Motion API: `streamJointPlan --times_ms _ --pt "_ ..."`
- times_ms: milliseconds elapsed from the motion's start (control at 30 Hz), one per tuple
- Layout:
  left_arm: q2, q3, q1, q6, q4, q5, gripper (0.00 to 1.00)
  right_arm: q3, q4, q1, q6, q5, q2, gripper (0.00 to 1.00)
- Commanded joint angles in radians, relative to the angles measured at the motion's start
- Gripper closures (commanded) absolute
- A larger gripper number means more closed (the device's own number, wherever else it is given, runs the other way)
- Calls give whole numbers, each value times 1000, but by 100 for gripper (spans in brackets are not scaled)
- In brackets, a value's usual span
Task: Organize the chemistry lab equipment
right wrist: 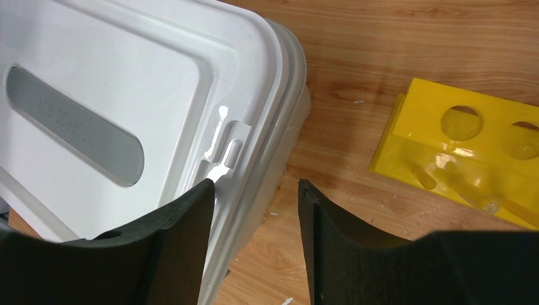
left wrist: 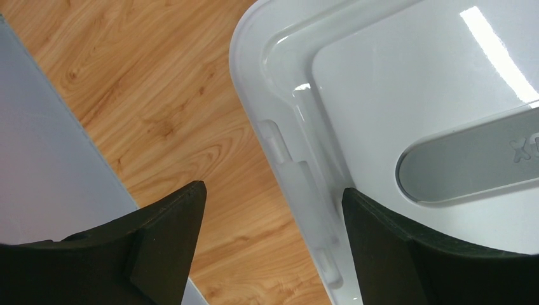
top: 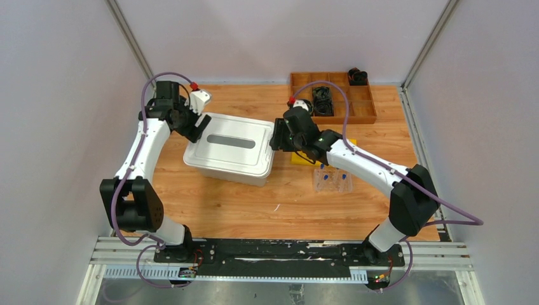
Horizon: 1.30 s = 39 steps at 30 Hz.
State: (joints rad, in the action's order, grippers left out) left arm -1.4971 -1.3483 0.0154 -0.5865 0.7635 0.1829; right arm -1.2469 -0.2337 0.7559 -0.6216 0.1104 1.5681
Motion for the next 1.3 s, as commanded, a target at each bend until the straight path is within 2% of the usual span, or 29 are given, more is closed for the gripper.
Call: streamJointPlan --times_ms 0,233,433,633,800,1100,1267 --pt "-4 -54 -6 20 -17 21 13 28 -18 -19 -11 62 -5 46" --pt "47 -90 -5 -9 23 4 2 60 -19 -28 -25 75 7 52" --pt "84 -121 -5 -79 156 33 0 94 -20 -41 -33 92 -8 55" --pt "243 -47 -3 -310 355 108 0 17 -38 -49 4 96 -66 50" --pt "351 46 40 -471 457 116 0 -63 -16 -45 26 61 -75 38" --pt "435 229 46 -528 451 75 0 -190 -67 -25 78 46 80 31" --pt "466 331 56 -449 281 -5 0 -232 -93 -22 112 62 143 31"
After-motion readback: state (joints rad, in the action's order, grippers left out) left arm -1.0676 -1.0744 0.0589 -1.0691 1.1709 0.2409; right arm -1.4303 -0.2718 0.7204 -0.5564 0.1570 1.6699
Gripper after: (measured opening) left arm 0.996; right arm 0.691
